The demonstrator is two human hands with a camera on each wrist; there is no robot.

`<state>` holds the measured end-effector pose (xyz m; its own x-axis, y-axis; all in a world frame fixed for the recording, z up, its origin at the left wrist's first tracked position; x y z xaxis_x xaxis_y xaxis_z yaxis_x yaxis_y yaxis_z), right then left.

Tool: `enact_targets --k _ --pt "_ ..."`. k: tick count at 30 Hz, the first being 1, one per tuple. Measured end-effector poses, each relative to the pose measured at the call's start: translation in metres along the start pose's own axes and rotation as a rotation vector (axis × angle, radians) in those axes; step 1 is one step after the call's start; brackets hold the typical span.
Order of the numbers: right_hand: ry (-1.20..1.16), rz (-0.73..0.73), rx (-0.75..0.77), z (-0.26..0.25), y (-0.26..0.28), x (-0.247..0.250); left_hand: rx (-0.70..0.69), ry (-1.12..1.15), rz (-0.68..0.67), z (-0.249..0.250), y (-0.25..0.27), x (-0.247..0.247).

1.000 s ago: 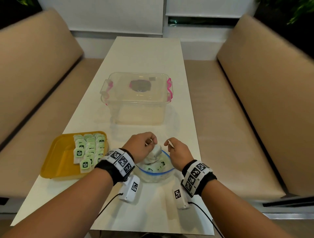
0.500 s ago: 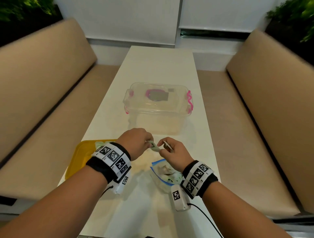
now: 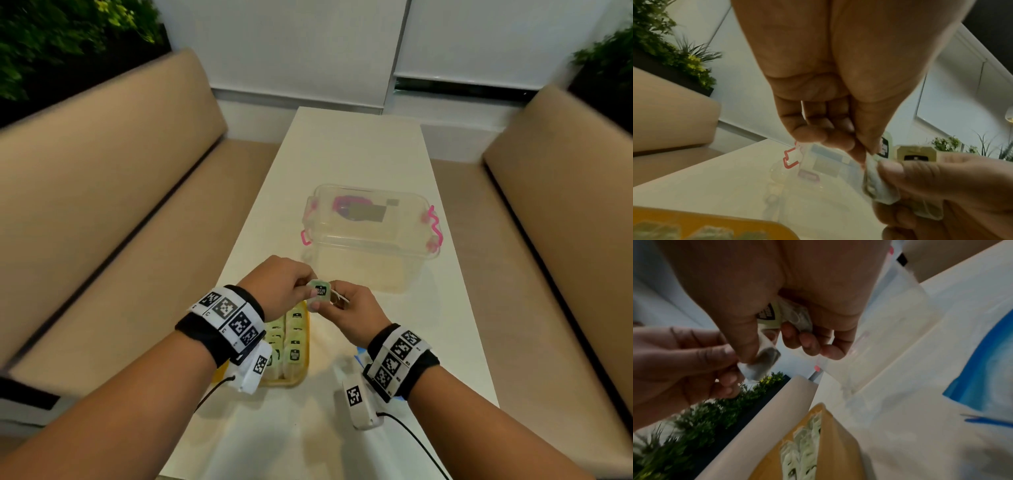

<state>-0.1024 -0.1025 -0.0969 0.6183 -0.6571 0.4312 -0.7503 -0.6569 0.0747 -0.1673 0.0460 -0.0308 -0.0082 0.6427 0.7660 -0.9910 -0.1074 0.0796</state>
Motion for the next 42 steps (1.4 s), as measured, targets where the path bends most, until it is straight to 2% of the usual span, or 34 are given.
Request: enact_targets --k 4,8,12,15,17,22,28,33,35,39,42 --pt "0.030 -0.070 -0.011 -0.010 -0.005 -0.023 0.021 0.024 0.012 -0.020 0.009 0.015" --pt "0.077 -0.053 -0.094 -0.010 -0.006 -0.037 0.154 -0.052 -0.040 -0.056 0.019 0.024" --pt "-0.047 -0.043 -0.224 -0.011 -0.004 -0.043 0.319 -0.215 -0.263 -0.093 0.031 0.011" --pt "-0.024 -0.043 -0.202 -0.015 -0.003 -0.047 0.409 -0.339 -0.414 -0.111 0.035 -0.008" --pt "0.043 -0.038 -0.160 -0.015 -0.003 -0.051 0.427 -0.385 -0.439 -0.118 0.033 -0.019" --pt "0.183 0.031 -0.109 -0.009 -0.004 -0.059 0.413 -0.472 -0.400 -0.149 0.013 -0.041" --pt "0.118 0.030 -0.150 -0.005 -0.004 -0.068 0.404 -0.324 -0.348 -0.128 0.016 -0.026" --pt "0.122 0.041 -0.130 -0.007 -0.006 -0.074 0.196 0.104 -0.198 -0.108 0.030 -0.002" --pt "0.104 0.030 -0.130 -0.009 -0.007 -0.078 0.144 0.172 -0.156 -0.100 0.033 -0.001" --pt "0.111 0.044 -0.137 -0.010 -0.010 -0.083 0.160 0.108 -0.146 -0.109 0.034 -0.008" --pt "0.299 0.116 -0.144 -0.006 -0.011 -0.076 0.258 -0.005 -0.179 -0.125 0.035 -0.014"
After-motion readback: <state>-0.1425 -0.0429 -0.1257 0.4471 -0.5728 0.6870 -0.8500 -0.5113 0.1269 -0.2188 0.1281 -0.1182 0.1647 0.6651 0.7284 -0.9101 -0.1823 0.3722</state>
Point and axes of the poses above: each hand's wrist, its own y-axis away from the middle knuckle, its own x-axis out of the back of the hand, z = x × y, the point moved 3 cm from there along -y, towards the middle knuckle, and after that the axes turned 10 degrees about y, right-handed, at the moved point
